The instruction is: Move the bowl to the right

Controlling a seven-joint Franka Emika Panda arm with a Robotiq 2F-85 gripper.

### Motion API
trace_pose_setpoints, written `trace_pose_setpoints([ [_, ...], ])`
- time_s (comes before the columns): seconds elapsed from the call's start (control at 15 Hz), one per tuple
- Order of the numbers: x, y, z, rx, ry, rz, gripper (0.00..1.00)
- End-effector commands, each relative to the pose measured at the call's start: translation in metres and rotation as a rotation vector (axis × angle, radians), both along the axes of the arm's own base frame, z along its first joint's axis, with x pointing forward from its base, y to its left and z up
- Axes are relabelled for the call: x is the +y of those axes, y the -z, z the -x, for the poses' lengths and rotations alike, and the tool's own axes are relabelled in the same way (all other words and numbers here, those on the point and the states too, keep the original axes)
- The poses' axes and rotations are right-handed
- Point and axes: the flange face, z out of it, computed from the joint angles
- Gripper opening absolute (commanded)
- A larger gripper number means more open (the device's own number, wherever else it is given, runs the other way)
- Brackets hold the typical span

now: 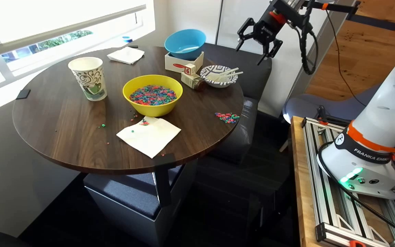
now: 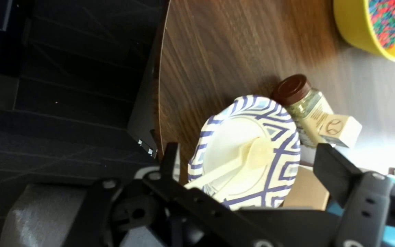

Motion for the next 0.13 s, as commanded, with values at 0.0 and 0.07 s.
trace_pose_setpoints([
  [0.0, 0.008, -0.058, 0.047, -0.117, -0.160, 0.034, 1.00],
  [0.07, 0.001, -0.035, 0.018, -0.057, -0.090, 0.014, 1.00],
])
